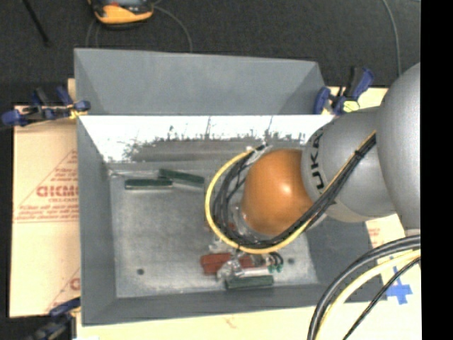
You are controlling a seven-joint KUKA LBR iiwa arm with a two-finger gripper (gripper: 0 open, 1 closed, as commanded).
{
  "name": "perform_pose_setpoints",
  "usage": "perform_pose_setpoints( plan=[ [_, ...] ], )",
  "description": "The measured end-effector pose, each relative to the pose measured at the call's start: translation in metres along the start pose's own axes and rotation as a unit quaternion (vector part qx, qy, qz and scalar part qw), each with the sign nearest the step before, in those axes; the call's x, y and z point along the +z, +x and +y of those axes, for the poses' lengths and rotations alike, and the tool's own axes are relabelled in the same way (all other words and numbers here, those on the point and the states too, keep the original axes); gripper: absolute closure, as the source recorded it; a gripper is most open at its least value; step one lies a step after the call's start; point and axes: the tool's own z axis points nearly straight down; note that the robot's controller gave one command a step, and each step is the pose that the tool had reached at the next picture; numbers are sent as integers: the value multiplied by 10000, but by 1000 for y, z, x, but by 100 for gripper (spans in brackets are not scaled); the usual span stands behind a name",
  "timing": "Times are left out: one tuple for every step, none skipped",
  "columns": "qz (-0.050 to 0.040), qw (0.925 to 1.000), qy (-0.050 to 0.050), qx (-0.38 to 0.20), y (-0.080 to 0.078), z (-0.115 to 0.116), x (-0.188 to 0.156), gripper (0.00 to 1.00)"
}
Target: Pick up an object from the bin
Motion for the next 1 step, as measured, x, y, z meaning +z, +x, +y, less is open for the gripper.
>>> perform_pose_setpoints(
  plan=[
    [-15, 9996, 8, -299, -11, -18, -119, 100]
  ],
)
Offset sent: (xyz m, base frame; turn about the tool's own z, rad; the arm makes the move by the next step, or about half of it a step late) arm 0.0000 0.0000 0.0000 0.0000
